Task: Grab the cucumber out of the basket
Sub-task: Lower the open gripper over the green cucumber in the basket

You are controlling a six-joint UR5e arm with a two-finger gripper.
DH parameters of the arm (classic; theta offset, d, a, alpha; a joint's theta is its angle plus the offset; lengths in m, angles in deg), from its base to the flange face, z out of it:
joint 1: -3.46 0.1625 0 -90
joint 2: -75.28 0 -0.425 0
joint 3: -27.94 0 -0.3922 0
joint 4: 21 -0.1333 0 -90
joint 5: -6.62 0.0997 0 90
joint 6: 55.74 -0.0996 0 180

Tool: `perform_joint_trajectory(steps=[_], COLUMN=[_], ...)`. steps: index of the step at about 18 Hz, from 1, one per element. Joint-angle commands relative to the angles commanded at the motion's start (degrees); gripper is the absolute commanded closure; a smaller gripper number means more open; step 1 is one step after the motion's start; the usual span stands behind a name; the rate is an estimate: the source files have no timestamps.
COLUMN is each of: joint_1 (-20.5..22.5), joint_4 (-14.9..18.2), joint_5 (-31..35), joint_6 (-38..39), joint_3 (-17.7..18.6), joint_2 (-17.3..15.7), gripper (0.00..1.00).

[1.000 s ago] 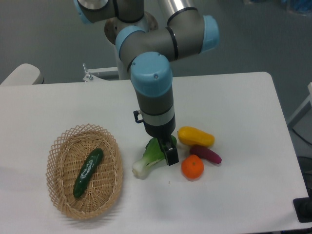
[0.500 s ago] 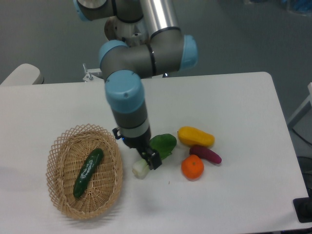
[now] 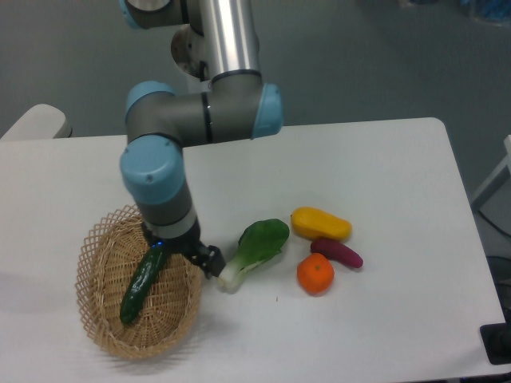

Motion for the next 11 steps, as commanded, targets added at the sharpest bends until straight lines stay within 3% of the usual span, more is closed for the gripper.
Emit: perform_joint_trajectory(steps=[3,11], joint_1=[-1.4,-4.6], joint_4=[-0.7,-1.5], joint_5=[0.2,0.3], joint_6=[4.8,5.3], joint_3=[0.1,0.7], joint_2=[1.7,4.0], gripper=[0.0,0.0])
